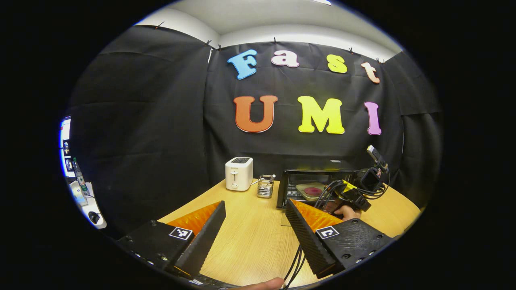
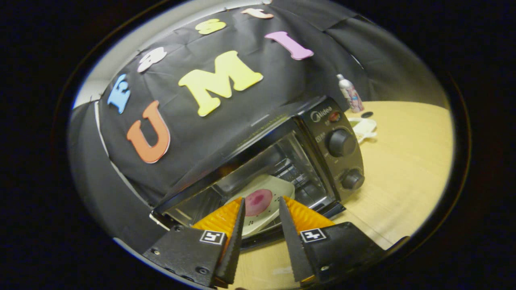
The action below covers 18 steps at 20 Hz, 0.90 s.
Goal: Open the electric oven with the left hand, put the food in, and close the electric oven.
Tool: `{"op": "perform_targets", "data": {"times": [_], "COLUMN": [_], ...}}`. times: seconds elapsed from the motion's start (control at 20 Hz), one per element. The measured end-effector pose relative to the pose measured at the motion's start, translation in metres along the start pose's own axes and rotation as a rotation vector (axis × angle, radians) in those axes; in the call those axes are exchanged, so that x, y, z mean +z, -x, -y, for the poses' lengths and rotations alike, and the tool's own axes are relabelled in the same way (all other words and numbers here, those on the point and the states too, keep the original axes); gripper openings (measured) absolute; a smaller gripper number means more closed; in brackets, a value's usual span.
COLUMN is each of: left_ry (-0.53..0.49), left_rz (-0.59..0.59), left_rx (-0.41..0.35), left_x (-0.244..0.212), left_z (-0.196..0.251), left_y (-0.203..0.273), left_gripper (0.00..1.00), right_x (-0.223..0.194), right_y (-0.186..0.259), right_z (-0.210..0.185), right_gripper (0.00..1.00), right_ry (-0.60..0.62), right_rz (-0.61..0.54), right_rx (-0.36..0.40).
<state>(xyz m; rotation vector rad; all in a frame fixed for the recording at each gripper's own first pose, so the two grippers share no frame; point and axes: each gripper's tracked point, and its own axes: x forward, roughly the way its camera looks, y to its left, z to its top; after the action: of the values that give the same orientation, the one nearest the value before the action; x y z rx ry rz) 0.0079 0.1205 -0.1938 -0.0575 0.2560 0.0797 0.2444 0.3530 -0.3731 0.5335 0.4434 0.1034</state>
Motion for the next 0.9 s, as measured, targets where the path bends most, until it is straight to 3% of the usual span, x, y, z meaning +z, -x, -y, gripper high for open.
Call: {"op": "perform_targets", "data": {"times": [0.05,0.15,0.2,0.25,0.45,0.9], "left_ry": [-0.004,-0.009,-0.009,-0.008,-0.011,-0.053], "left_rz": [0.000,-0.007,-0.011,-0.014,-0.043,-0.205], "left_rx": [-0.002,-0.004,-0.007,-0.012,-0.036,-0.126], "left_x": [0.000,-0.002,-0.003,-0.005,-0.015,-0.067], "left_z": [0.001,0.002,0.004,0.007,0.020,0.077], "left_y": [-0.001,-0.004,-0.005,-0.007,-0.022,-0.060], "left_gripper": [0.95,0.95,0.95,0.95,0.95,0.96], "right_x": [0.001,0.000,0.000,0.003,0.048,0.165], "right_y": [0.006,0.020,0.025,0.031,0.058,0.145], "right_z": [-0.003,-0.008,-0.007,-0.004,0.016,0.023], "right_gripper": [0.51,0.68,0.84,0.87,0.90,0.96], "right_ry": [0.044,0.126,0.162,0.191,0.303,0.543], "right_rz": [0.001,-0.022,-0.031,-0.035,0.050,0.256], "right_rx": [0.017,0.044,0.049,0.047,-0.007,-0.022]}}
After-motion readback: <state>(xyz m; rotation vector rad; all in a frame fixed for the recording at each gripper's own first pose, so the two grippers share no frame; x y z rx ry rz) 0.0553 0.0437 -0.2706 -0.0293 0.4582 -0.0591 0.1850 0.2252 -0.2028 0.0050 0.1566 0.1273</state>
